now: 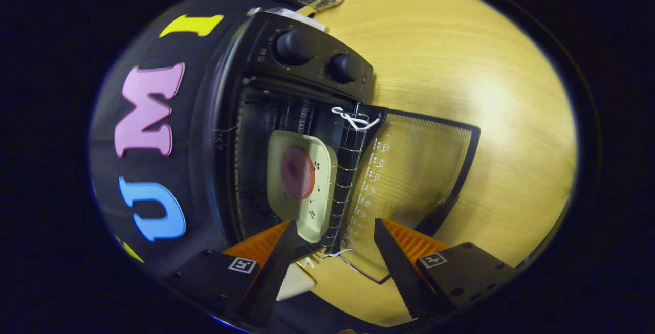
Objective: Open the toaster oven, put the food inside, and close the toaster oven door.
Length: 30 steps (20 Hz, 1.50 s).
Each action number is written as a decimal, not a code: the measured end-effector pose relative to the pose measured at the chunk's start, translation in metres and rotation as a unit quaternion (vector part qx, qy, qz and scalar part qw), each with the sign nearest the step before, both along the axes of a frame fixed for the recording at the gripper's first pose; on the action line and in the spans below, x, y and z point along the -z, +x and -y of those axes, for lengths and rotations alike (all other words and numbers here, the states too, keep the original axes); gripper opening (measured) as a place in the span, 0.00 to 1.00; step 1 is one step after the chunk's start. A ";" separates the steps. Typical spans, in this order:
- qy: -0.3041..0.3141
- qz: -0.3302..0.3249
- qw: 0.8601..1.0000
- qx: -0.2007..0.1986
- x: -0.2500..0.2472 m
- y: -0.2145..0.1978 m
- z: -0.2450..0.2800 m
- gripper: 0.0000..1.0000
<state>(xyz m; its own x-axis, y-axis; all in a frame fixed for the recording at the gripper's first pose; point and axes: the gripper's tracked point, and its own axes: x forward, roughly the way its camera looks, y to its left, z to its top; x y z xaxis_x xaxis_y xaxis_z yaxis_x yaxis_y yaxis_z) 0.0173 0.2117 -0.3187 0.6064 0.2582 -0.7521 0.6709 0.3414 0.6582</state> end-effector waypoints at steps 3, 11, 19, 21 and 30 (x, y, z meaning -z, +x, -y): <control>-0.028 0.029 0.995 -0.086 -0.003 -0.025 0.002 0.99; -0.236 0.054 0.922 -0.301 0.014 -0.086 0.029 0.99; -0.324 0.046 0.844 -0.426 0.063 -0.112 0.004 0.99; -0.328 0.038 0.839 -0.432 0.075 -0.109 -0.003 0.99; -0.375 0.021 0.823 -0.426 0.092 -0.086 0.001 0.97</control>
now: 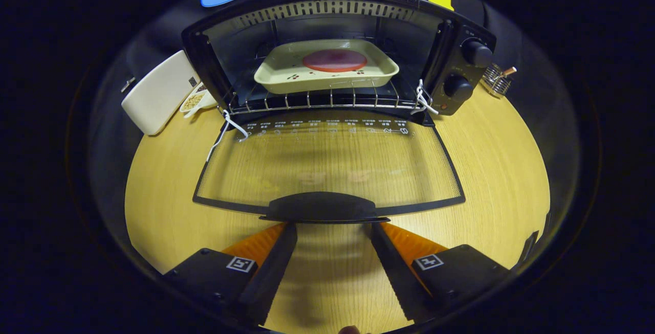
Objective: Open the toaster oven, put the food inside, and close the toaster oven door.
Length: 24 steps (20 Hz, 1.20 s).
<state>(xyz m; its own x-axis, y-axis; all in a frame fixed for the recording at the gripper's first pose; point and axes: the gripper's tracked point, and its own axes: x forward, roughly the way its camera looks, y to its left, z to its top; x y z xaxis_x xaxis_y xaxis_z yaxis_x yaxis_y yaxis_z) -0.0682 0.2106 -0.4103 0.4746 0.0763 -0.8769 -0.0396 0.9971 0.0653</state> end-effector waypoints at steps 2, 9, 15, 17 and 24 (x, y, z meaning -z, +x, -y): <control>0.003 0.013 1.000 0.000 -0.006 0.001 0.000 0.97; 0.031 0.080 0.996 -0.010 -0.043 -0.001 0.003 0.97; 0.029 0.138 0.989 -0.032 -0.078 0.011 0.005 0.99; 0.035 0.153 0.987 -0.030 -0.090 0.019 0.004 1.00; 0.045 0.249 0.968 -0.011 -0.175 0.071 0.009 1.00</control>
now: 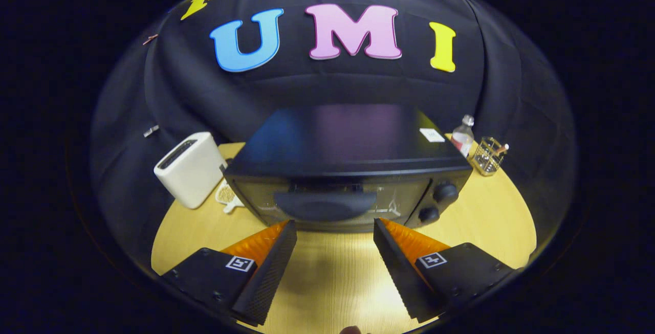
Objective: Open the toaster oven, put the food inside, and close the toaster oven door.
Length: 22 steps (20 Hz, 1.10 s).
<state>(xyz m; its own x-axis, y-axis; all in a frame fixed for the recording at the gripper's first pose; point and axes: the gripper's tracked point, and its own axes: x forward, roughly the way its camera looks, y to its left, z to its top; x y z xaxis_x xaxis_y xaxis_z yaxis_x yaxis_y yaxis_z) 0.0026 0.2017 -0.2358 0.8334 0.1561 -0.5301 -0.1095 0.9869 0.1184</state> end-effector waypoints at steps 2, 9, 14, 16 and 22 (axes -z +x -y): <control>0.004 0.043 0.999 0.007 -0.036 0.010 0.010 0.99; 0.004 0.134 0.991 0.016 -0.120 0.002 0.051 0.99; -0.002 0.160 0.987 0.031 -0.145 0.001 0.076 0.99; -0.002 0.165 0.986 0.036 -0.153 -0.001 0.085 0.99; 0.006 0.199 0.979 0.051 -0.190 -0.006 0.120 0.99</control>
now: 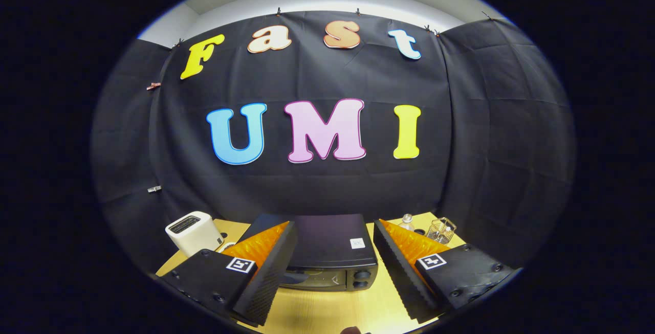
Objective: Open the toaster oven, put the food inside, and close the toaster oven door.
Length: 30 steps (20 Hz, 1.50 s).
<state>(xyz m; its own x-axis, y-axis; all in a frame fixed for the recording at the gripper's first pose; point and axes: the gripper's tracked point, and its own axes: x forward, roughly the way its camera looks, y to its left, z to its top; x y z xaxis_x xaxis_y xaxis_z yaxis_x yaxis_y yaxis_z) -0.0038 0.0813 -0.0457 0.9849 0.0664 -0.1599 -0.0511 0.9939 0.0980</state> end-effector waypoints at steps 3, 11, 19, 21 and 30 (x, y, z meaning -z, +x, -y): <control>-0.001 0.014 1.000 0.000 -0.016 -0.003 0.021 0.99; -0.030 0.043 0.999 0.000 -0.040 -0.011 0.083 0.99; -0.029 0.039 0.999 0.007 -0.035 -0.011 0.117 0.99; -0.028 0.037 0.999 0.010 -0.034 -0.009 0.123 0.99; -0.023 0.026 0.999 0.016 -0.030 -0.004 0.131 0.99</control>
